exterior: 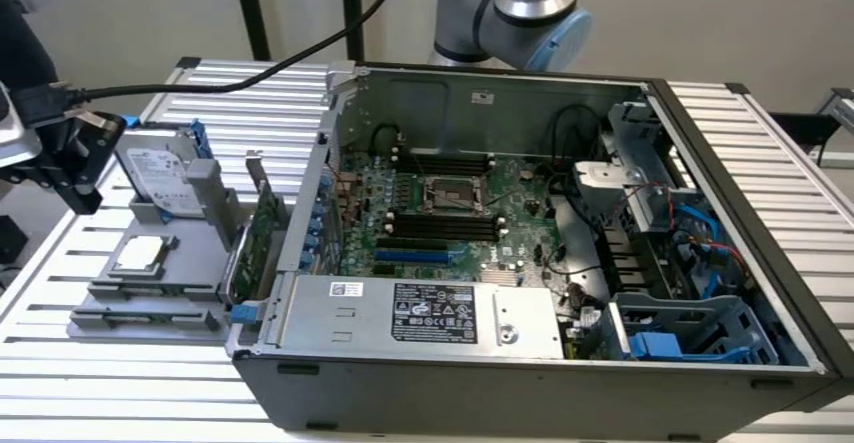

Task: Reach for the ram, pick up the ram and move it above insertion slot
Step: 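Pick up the ram and move it above insertion slot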

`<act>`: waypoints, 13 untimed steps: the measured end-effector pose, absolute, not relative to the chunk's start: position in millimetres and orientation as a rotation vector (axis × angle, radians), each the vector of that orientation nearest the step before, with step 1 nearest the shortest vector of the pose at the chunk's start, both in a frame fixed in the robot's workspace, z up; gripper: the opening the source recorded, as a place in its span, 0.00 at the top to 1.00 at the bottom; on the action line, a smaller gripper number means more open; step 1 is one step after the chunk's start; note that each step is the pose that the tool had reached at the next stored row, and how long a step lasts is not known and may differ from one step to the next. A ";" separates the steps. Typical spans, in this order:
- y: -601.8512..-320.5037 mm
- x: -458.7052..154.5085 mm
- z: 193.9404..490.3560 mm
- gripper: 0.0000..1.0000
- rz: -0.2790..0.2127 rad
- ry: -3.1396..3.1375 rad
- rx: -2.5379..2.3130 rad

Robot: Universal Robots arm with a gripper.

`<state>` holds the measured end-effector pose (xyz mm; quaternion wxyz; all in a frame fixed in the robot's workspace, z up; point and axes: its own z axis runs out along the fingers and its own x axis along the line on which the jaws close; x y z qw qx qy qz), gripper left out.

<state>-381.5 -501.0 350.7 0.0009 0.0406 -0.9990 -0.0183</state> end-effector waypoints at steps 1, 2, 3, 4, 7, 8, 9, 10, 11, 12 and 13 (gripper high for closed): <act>-501.0 -381.5 350.6 0.89 -0.058 -3.135 0.156; -501.0 -381.5 350.5 0.89 -0.058 -3.133 0.185; -501.0 -381.5 350.5 0.89 -0.058 -3.131 0.212; -501.1 -381.5 350.4 0.89 -0.058 -3.129 0.240; -501.0 -381.5 350.2 0.89 -0.057 -3.120 0.328; -501.0 -381.5 350.1 0.89 -0.057 -3.117 0.355; -501.0 -381.5 350.0 0.89 -0.057 -3.113 0.383; -501.0 -381.5 349.9 0.89 -0.057 -3.109 0.411; -501.0 -381.5 349.9 0.89 -0.057 -3.105 0.439; -501.0 -381.5 349.8 0.89 -0.057 -3.100 0.468; -501.0 -381.5 349.7 0.89 -0.057 -3.095 0.497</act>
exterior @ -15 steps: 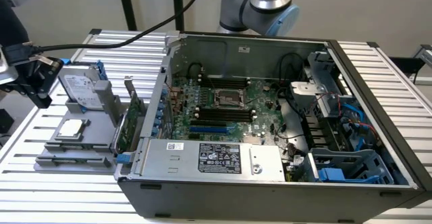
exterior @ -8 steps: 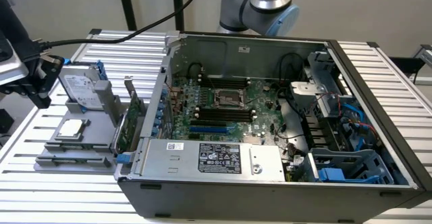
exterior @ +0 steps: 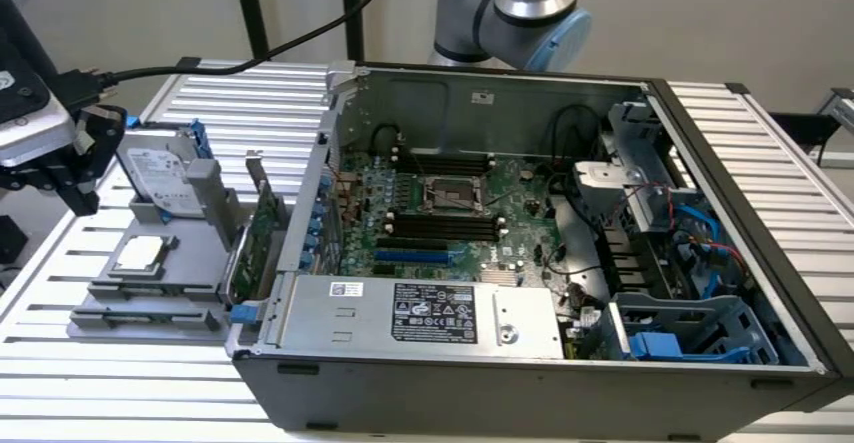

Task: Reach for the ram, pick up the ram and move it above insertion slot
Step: 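Pick up the ram and move it above insertion slot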

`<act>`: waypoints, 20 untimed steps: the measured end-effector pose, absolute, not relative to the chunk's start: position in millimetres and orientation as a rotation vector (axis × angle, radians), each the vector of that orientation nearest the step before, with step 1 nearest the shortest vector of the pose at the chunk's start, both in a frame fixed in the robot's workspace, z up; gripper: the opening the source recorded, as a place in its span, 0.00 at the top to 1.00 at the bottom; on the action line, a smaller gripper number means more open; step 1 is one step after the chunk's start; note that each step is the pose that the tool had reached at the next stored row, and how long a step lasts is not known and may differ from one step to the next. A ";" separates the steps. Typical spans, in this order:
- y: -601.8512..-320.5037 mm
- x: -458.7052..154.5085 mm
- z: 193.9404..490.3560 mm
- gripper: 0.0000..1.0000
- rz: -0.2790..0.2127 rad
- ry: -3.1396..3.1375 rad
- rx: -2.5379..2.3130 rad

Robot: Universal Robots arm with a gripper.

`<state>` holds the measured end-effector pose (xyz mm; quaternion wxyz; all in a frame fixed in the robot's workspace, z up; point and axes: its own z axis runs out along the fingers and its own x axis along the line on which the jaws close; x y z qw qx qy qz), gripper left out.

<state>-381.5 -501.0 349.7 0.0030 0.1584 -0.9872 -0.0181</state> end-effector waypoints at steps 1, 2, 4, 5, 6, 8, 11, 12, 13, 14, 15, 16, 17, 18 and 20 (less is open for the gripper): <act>-501.0 -381.5 349.6 0.89 -0.057 -3.090 0.525; -501.1 -381.5 349.5 0.89 -0.057 -3.085 0.552; -501.0 -381.5 349.4 0.89 -0.056 -3.074 0.608; -501.0 -381.5 349.3 0.89 -0.056 -3.068 0.635; -501.0 -381.5 349.1 0.89 -0.056 -3.062 0.663; -501.0 -381.5 348.9 0.89 -0.056 -3.049 0.720; -501.0 -381.5 348.6 0.89 -0.056 -3.027 0.802; -501.0 -381.5 348.5 0.89 -0.055 -3.019 0.829; -501.0 -381.5 348.5 0.89 -0.055 -3.011 0.856; -501.0 -381.5 348.3 0.89 -0.055 -3.003 0.883; -501.0 -381.5 348.2 0.89 -0.055 -2.995 0.911; -501.0 -381.5 348.1 0.89 -0.055 -2.986 0.938; -501.0 -381.5 348.0 0.89 -0.055 -2.977 0.965; -501.0 -381.5 347.9 0.89 -0.054 -2.968 0.992; -501.0 -381.5 347.6 0.89 -0.054 -2.949 1.045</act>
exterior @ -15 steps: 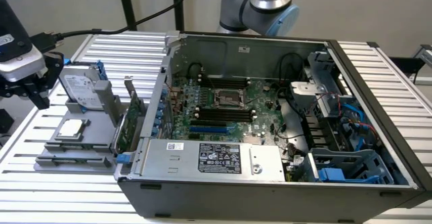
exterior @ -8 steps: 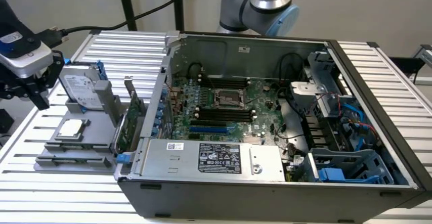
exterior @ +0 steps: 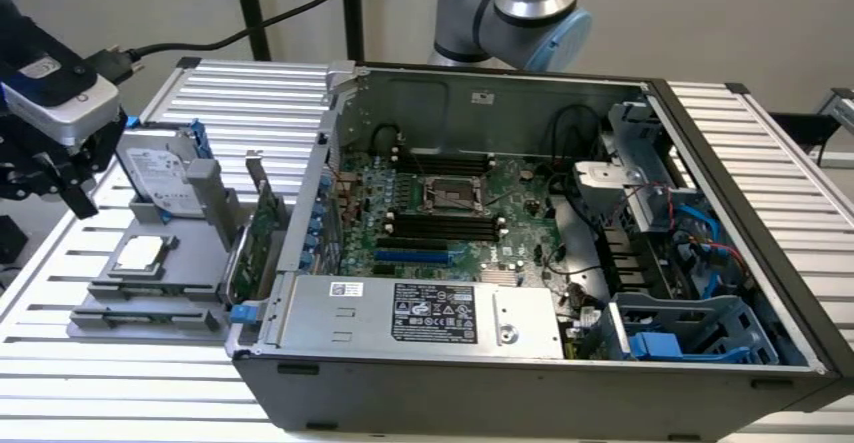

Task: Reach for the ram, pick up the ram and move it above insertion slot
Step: 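Pick up the ram and move it above insertion slot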

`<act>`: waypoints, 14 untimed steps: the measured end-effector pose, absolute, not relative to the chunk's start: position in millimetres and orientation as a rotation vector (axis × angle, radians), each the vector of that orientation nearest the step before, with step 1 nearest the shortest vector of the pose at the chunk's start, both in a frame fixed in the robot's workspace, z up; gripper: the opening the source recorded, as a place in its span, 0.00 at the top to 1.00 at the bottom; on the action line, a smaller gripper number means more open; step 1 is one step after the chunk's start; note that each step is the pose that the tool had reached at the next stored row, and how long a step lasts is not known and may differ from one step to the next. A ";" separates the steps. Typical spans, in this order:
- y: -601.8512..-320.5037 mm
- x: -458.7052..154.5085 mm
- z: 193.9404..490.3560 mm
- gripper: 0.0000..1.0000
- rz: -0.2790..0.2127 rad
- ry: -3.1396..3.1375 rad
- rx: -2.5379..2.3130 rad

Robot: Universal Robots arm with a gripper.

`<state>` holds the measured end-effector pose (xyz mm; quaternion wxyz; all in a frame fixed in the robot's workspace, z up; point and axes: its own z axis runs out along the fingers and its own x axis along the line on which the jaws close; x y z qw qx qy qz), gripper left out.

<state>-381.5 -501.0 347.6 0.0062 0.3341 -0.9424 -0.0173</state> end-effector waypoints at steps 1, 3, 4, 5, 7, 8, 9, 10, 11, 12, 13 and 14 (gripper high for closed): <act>-501.0 -381.5 347.5 0.89 -0.054 -2.939 1.072; -501.0 -381.5 347.3 0.89 -0.053 -2.919 1.124; -501.0 -381.5 347.2 0.89 -0.053 -2.908 1.151; -501.0 -381.5 347.0 0.89 -0.053 -2.896 1.179; -501.0 -381.4 346.7 0.89 -0.053 -2.874 1.230; -501.0 -381.4 346.5 0.89 -0.052 -2.863 1.256; -501.0 -381.4 346.4 0.89 -0.052 -2.851 1.281; -501.0 -381.4 346.2 0.89 -0.052 -2.838 1.309; -501.1 -381.4 346.0 0.89 -0.052 -2.826 1.334; -501.1 -381.4 345.7 0.89 -0.052 -2.814 1.359; -501.1 -381.5 345.5 0.89 -0.051 -2.801 1.384; -501.0 -381.5 345.3 0.89 -0.051 -2.789 1.409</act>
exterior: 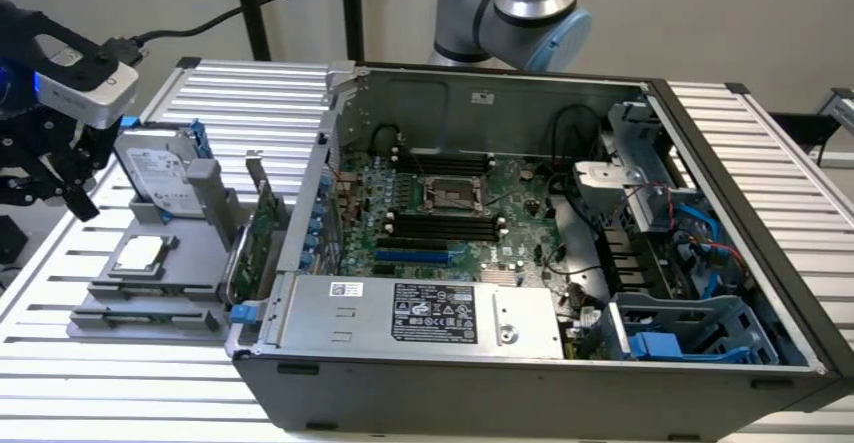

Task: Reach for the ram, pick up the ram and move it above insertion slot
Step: 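Pick up the ram and move it above insertion slot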

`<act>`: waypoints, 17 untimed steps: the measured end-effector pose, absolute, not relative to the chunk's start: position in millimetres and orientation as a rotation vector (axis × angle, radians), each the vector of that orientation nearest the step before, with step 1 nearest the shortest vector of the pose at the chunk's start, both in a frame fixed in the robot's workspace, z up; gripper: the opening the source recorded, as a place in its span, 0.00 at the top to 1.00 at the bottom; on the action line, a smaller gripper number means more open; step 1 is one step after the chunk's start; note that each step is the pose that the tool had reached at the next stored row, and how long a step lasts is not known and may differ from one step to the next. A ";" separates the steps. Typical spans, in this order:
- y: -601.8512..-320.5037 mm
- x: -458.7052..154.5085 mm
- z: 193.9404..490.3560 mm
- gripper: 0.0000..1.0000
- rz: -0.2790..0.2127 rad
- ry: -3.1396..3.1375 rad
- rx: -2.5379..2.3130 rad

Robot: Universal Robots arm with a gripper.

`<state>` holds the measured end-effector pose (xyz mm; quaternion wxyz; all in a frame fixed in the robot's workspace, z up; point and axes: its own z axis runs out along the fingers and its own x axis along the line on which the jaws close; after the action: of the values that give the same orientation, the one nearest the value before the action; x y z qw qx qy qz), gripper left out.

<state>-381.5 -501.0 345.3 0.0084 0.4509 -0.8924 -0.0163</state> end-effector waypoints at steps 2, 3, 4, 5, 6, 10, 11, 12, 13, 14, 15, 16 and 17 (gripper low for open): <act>-501.0 -381.5 345.0 0.89 -0.051 -2.762 1.459; -501.0 -381.4 344.8 0.89 -0.050 -2.747 1.486; -501.0 -381.4 344.7 0.89 -0.050 -2.734 1.510; -501.1 -381.4 344.5 0.89 -0.050 -2.720 1.535; -501.1 -381.4 344.4 0.89 -0.049 -2.706 1.559; -501.0 -381.5 343.6 0.89 -0.048 -2.646 1.656; -501.0 -381.4 343.4 0.89 -0.048 -2.631 1.680; -501.0 -381.5 343.2 0.89 -0.048 -2.615 1.703; -501.0 -381.5 343.0 0.89 -0.048 -2.599 1.727; -501.0 -381.5 342.8 0.89 -0.047 -2.584 1.749; -501.0 -381.4 342.5 0.89 -0.047 -2.567 1.773; -501.0 -381.5 342.2 0.89 -0.047 -2.551 1.796; -501.0 -381.5 341.9 0.89 -0.046 -2.534 1.820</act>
<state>-381.5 -501.0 341.9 0.0109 0.5834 -0.8120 -0.0148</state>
